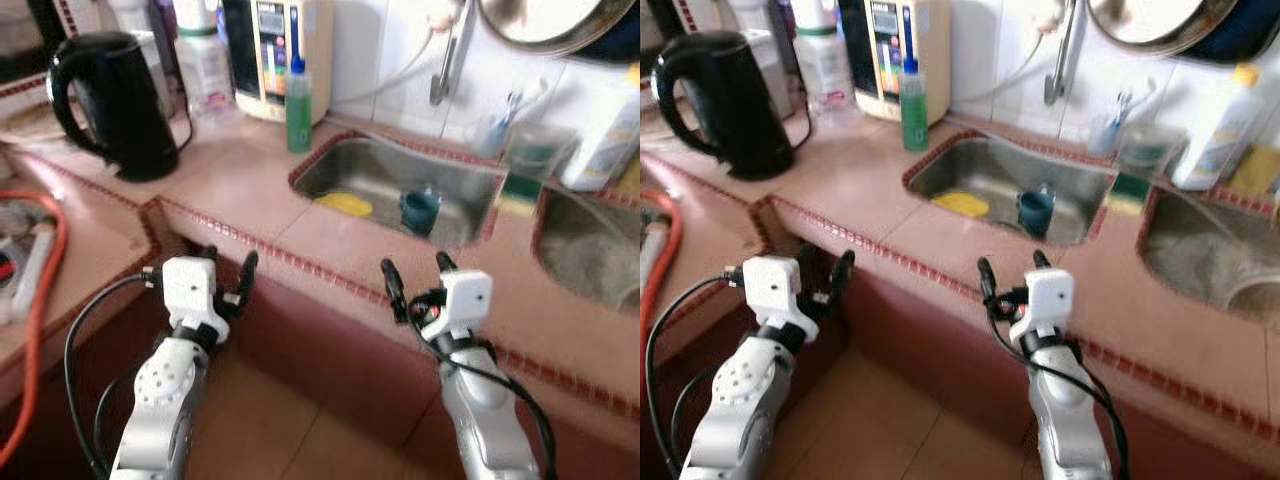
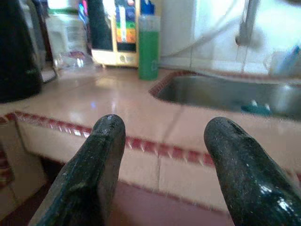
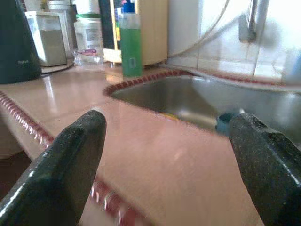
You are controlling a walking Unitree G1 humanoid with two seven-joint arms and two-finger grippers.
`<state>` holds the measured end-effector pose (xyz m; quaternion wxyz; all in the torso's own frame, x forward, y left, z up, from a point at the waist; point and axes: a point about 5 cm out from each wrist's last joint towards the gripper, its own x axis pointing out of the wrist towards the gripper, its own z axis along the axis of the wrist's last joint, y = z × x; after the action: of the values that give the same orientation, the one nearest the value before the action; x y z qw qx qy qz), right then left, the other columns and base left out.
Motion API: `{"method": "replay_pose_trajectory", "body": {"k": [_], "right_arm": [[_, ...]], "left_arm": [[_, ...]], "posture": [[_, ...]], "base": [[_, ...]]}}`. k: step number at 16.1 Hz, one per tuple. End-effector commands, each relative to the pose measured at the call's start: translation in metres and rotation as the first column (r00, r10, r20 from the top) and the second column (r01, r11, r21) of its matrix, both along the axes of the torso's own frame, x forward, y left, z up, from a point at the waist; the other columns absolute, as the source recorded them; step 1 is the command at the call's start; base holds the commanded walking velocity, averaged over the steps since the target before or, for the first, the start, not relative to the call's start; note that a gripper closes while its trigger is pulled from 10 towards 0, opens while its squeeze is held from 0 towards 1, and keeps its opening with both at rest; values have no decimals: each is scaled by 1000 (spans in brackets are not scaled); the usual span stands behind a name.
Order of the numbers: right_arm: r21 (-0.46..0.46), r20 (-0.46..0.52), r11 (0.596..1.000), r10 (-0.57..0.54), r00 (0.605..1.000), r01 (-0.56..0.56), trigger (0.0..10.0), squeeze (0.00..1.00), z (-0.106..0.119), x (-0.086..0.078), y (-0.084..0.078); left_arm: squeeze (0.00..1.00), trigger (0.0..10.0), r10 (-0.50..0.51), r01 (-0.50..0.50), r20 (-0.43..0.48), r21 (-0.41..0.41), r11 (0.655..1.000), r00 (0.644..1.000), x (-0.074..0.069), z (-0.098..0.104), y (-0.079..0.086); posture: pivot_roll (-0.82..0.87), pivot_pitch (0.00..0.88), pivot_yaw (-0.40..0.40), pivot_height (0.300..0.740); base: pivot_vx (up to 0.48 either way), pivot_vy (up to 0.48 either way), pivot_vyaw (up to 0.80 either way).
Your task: Kitchen organization
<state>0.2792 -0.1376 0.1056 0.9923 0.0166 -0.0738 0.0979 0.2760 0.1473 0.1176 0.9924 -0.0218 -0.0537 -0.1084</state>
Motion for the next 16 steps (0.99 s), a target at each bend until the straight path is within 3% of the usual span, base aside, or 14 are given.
{"method": "replay_pose_trajectory", "body": {"k": [1, 16], "right_arm": [[-9, 7, 1000, -11, 1000, 11, 10000, 0, 2, 1, -4], [-29, -15, 1000, 0, 1000, 0, 10000, 0, -3, -2, -4]], "left_arm": [[0, 10000, -17, 17, 5, 2, 1000, 1000, 0, 1, -4], [0, 10000, -26, 26, -9, 4, 1000, 1000, -3, -2, -6]], "posture": [[-188, 0, 39, 740], [-182, 6, 35, 740]], "base": [[-266, 0, 0], [-270, 0, 0]]}}
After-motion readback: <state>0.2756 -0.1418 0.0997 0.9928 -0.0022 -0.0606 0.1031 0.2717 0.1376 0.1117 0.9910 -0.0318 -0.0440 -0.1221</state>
